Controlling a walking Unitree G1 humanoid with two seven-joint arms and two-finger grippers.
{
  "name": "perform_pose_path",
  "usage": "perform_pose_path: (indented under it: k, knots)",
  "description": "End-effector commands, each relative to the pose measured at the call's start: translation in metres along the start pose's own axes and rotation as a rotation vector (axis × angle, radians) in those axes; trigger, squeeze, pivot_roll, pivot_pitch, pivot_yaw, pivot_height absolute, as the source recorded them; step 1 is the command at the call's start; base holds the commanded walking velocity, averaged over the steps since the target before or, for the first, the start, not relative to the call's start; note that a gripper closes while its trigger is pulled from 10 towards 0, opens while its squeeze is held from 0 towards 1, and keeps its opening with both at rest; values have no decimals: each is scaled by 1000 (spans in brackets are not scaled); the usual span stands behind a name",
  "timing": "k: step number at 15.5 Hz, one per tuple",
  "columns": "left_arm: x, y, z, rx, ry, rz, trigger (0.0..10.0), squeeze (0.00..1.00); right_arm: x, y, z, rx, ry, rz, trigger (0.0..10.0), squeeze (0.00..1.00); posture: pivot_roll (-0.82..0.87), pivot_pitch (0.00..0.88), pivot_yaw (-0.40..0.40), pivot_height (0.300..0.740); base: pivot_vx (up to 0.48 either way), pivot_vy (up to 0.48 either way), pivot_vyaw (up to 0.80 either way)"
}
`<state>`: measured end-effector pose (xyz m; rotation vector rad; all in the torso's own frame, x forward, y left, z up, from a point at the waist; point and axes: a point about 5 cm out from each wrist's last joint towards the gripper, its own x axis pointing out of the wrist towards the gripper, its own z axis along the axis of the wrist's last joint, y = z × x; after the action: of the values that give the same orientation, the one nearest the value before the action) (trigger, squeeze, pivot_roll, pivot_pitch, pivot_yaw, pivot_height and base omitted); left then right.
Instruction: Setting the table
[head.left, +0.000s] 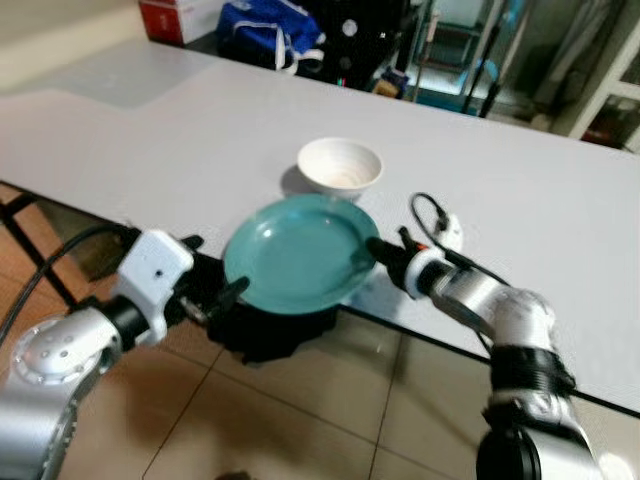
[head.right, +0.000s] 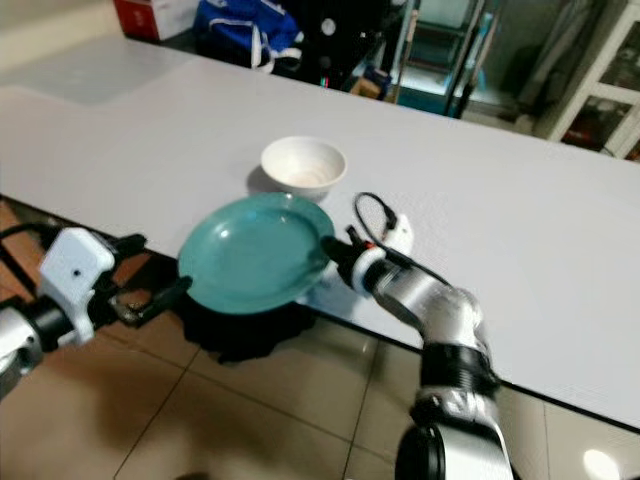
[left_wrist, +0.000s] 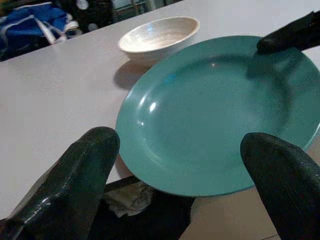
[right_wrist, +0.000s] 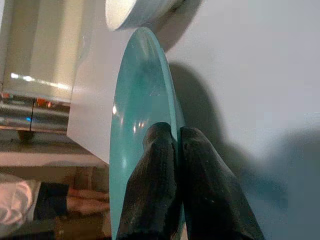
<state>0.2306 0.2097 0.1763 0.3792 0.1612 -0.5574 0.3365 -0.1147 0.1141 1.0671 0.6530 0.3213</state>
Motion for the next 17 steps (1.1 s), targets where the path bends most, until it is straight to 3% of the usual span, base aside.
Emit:
perform_pose_path:
  k: [1,5,9,15,16,17]
  knots:
    - [-2,-1,6,-3,-12,-23,10000,0,6,9,7,-3,-34,32,10000,0,72,0,-56,740,0,0,0]
    - [-1,-7,9,-15,-11,-61,10000,0,22,7,10,35,-63,-3,10000,0,84,13,-54,740,0,0,0]
    - [-2,-7,10,-23,-9,-65,10000,0,27,-8,16,143,-131,-68,10000,0,85,14,-53,740,0,0,0]
    - [0,-9,10,-20,0,-83,10000,0,27,-14,24,171,-191,-99,10000,0,86,15,-49,740,0,0,0]
    - [0,-9,9,-20,1,-84,10000,0,28,-14,23,170,-184,-95,10000,275,86,14,-49,740,0,0,0]
    - [-1,-9,9,-19,3,-86,10000,0,29,-13,20,165,-166,-90,10000,1000,86,14,-49,740,0,0,0]
